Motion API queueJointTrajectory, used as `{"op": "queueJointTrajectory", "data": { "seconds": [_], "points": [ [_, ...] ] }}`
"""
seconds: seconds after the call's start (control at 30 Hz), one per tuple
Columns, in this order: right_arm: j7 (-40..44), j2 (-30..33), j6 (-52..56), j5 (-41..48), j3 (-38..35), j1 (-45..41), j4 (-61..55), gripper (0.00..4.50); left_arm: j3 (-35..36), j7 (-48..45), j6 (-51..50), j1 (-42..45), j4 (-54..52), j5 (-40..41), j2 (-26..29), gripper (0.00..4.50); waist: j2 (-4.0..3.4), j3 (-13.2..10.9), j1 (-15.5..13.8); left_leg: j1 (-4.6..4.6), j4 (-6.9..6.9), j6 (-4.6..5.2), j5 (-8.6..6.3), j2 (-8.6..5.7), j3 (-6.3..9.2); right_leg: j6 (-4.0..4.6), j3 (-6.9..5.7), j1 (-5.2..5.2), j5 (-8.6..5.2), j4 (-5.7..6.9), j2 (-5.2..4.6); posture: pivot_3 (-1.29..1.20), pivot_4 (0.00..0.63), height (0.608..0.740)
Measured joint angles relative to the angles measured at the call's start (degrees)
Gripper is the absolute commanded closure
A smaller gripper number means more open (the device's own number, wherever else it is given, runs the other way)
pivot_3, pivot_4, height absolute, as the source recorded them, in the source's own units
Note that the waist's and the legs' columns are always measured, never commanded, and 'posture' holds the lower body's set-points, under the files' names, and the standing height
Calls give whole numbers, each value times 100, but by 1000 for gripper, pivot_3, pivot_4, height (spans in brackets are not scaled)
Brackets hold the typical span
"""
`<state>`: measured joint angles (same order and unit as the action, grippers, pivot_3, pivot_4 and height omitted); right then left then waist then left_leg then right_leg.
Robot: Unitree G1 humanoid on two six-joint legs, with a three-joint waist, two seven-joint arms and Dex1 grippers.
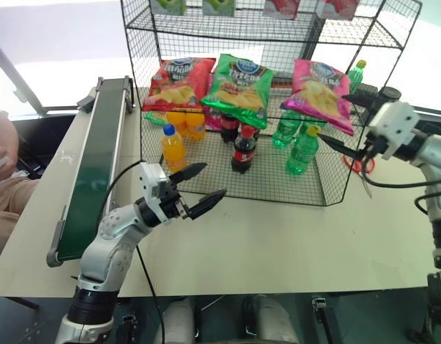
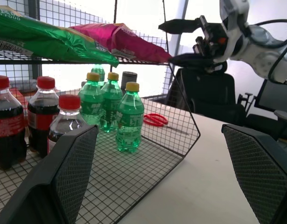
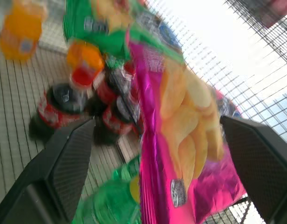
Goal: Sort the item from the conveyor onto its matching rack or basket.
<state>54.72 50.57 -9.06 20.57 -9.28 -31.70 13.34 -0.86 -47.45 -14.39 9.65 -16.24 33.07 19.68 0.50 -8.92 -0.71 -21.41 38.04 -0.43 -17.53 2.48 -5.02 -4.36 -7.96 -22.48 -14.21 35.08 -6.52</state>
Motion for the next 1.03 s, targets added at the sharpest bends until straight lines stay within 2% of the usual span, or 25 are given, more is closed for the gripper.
{"op": "queueJointTrajectory", "data": {
  "seconds": [0.13, 0.23, 0.47, 0.77, 0.87, 1.03],
  "points": [
    [-492, -75, 1474, 1061, -480, 178, -1376, 35, 18, -57, 22, 19, 48, -8, 126, 0, -2, 1, 7, 2, 0, 17, -10, 7, 3, 3, -3, 0, 1, 1, 3, 0, 150, 740],
    [-746, -222, 2259, 1553, -534, 606, -2300, 35, 218, -95, 23, 31, 70, -7, 332, 0, -1, 2, -1, 0, 0, 19, -12, 7, 4, 4, -5, 0, 1, -1, 3, 0, 150, 740],
    [-873, -278, 3464, 2333, -732, 2549, -3808, 35, 851, -356, 70, -197, 162, -9, 1170, 0, 0, 2, -11, -8, -1, 31, -19, -1, 3, 3, -6, -4, 1, -8, -5, 0, 150, 740],
    [-551, -316, 3605, 2291, -1354, 4002, -3899, 35, 1540, -328, 71, -660, 502, -244, 1893, 0, 1, 2, -2, -7, -2, 32, -20, 1, 2, 4, -3, -10, -1, -6, -1, 0, 150, 740],
    [-301, -274, 3452, 2096, -1658, 4311, -3602, 35, 1813, -348, 79, -999, 620, -305, 2104, 0, 1, 3, -4, -7, -3, 33, -21, 1, 0, 4, -2, -11, -1, -6, -1, 0, 150, 740],
    [21, -272, 3212, 1823, -1799, 4477, -3310, 35, 2037, -432, 219, -1252, 869, -380, 2129, 0, 1, 2, -8, -7, -4, 32, -21, 2, 1, 21, -2, -13, -11, -8, -2, 0, 150, 740]
  ]
}}
